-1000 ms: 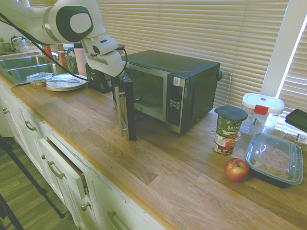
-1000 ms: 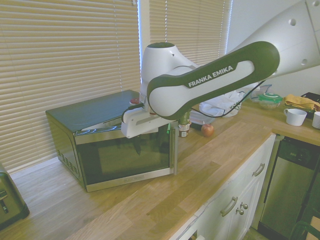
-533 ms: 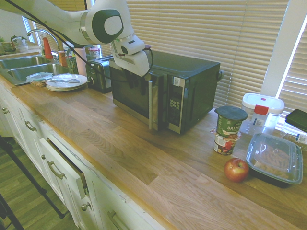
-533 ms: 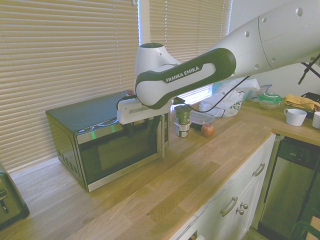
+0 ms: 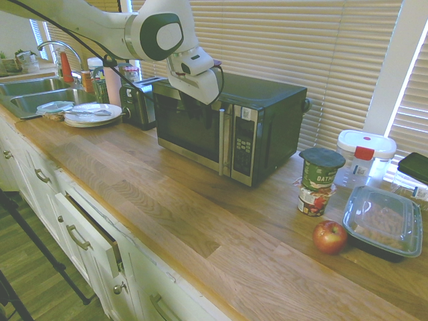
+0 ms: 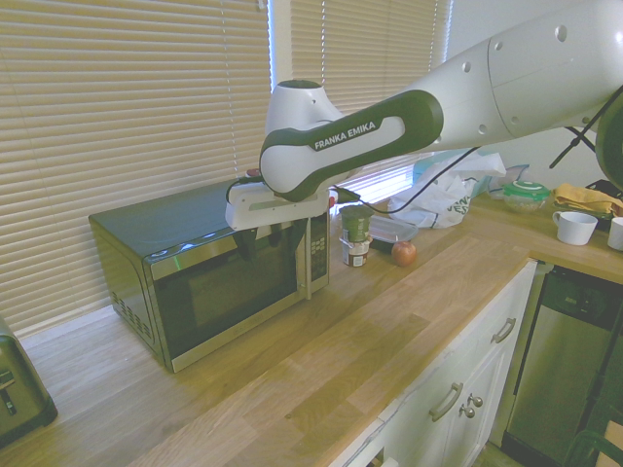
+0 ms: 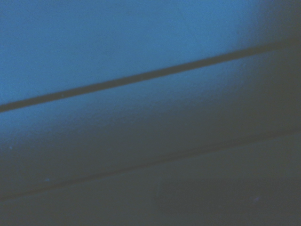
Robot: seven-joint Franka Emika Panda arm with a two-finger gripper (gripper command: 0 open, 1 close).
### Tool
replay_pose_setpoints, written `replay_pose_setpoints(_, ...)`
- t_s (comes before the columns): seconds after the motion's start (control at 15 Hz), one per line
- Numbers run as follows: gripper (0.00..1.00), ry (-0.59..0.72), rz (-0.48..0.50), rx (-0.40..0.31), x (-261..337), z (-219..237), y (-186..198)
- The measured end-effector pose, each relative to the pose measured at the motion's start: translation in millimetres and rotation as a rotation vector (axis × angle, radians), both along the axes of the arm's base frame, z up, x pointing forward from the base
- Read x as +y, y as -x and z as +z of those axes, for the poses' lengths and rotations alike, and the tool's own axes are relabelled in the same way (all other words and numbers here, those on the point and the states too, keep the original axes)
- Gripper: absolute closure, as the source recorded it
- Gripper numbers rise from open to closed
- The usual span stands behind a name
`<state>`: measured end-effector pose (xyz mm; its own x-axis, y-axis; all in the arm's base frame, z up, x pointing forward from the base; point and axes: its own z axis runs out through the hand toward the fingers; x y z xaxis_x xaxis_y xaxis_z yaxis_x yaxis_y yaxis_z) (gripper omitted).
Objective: Close the microwave
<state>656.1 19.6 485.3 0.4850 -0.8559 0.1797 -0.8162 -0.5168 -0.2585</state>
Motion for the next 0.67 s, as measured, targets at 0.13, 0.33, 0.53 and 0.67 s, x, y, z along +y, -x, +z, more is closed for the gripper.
replay_pose_setpoints(0.13, 0.00, -0.004, 0.016, -0.005, -2.0, -0.5, 1.6)
replay_pose_setpoints(0.33, 0.00, -0.023, 0.055, -0.039, -5.9, -2.1, 29.0)
replay_pose_setpoints(0.53, 0.00, -0.021, 0.097, -0.009, -3.6, -3.2, 78.6)
replay_pose_setpoints(0.67, 0.00, -0.009, 0.128, 0.036, -1.7, -19.8, 112.8)
